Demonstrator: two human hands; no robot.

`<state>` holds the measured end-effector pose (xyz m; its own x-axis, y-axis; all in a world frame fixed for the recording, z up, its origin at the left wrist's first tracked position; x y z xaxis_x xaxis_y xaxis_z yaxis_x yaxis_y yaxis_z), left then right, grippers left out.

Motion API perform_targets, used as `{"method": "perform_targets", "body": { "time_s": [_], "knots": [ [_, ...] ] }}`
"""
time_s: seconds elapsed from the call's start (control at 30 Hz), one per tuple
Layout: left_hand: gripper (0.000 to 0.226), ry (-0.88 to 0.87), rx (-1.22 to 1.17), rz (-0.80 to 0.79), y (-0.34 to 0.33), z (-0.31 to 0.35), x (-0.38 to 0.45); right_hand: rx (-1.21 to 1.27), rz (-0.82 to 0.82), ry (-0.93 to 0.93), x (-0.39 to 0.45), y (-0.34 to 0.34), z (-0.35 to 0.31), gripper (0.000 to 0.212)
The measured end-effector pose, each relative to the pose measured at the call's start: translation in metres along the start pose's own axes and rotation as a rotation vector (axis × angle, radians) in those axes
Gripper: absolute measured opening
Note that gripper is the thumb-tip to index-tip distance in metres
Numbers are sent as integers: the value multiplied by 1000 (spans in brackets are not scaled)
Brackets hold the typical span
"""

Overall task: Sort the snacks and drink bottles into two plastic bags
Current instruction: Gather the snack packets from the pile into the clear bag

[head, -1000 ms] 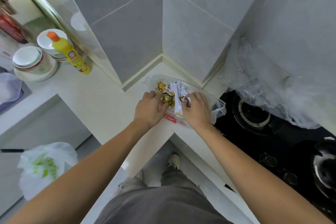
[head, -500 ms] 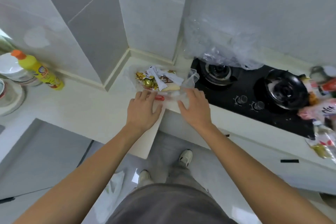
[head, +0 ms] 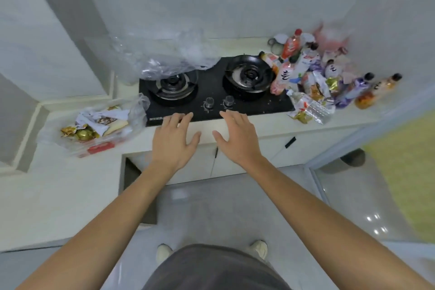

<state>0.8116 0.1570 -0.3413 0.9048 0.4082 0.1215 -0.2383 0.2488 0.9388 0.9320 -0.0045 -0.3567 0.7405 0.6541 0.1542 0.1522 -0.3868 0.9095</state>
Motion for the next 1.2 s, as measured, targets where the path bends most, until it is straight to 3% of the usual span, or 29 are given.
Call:
{"method": "perform_targets", "body": {
  "time_s": [0.3,0.47,0.73,1.2],
  "knots": [
    [61,-129,-55,-51,-72,209,54,-69,49,-116,-31,108,194,63],
    [57,-176,-80,-99,-97,278,85,-66,40,-174,-28,142,265,65],
    [59,-179,-151,-164,-146,328,152,-35,2,-270,9,144,350,61],
    [54,-59,-295,-386,-249,371,333,55,-163,-480,145,121,490,58]
  ]
}}
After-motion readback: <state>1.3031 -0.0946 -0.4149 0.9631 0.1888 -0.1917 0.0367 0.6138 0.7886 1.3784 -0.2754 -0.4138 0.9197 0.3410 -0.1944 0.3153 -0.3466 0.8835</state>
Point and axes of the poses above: each hand's wrist, its own x-axis towards the middle knuckle, its own y-axis out of the back of the hand, z = x × y, the point moved 2 cm from there along x, towards the middle knuckle, and after that the axes turned 2 degrees about -z, right-handed, at the moved point
